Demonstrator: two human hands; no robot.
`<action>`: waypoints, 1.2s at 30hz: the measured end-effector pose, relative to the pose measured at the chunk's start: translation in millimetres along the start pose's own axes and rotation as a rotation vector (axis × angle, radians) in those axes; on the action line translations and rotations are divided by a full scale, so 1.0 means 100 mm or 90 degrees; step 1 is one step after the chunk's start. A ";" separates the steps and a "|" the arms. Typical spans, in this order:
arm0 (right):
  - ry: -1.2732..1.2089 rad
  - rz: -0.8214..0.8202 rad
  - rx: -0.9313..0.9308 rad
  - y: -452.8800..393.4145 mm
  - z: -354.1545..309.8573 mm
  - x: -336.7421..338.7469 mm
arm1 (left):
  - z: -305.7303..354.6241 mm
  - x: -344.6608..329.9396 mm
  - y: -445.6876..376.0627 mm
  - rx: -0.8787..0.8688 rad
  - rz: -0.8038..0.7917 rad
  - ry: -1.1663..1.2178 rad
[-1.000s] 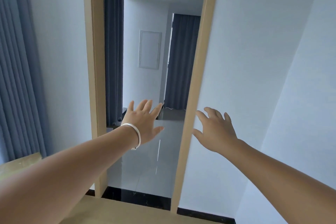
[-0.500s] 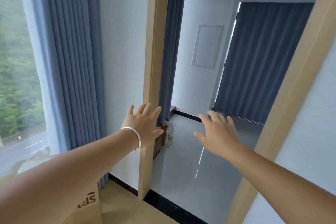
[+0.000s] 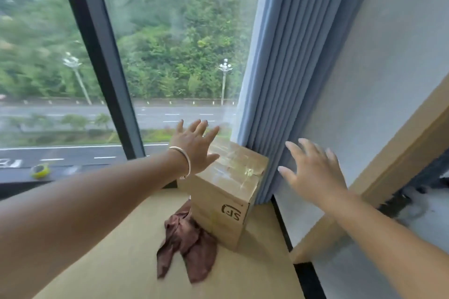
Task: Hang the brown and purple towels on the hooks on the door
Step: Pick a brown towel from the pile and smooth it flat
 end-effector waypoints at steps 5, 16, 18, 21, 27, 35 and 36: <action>-0.093 -0.056 0.148 -0.54 -0.75 -0.64 | -0.73 -0.66 0.29 0.138 -0.106 -0.043; -0.113 -0.234 0.349 -1.02 -2.32 -2.35 | -1.52 -2.69 0.76 0.290 -0.264 0.055; -0.103 -0.274 0.386 -0.96 -2.60 -2.78 | -1.58 -3.22 0.94 0.322 -0.330 0.083; -0.091 -0.332 0.436 -0.84 -2.96 -3.49 | -1.57 -4.04 1.21 0.377 -0.410 0.123; -0.077 -0.446 0.498 -0.68 -3.57 -5.17 | -1.29 -5.64 1.70 0.460 -0.510 0.209; -0.055 -0.463 0.518 -0.50 -4.05 -7.42 | -0.94 -7.74 2.00 0.561 -0.517 0.268; -0.059 -0.466 0.517 -0.45 -4.10 -7.66 | -0.88 -7.99 2.03 0.565 -0.527 0.271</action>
Point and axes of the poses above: each hand's wrist, its own y-axis away from the middle knuckle, its own x-axis out of the back of the hand, z = x × y, the point moved 5 cm from there along -y, towards the middle knuckle, and after that the axes turned 2 degrees about z, right-handed, at the moved point
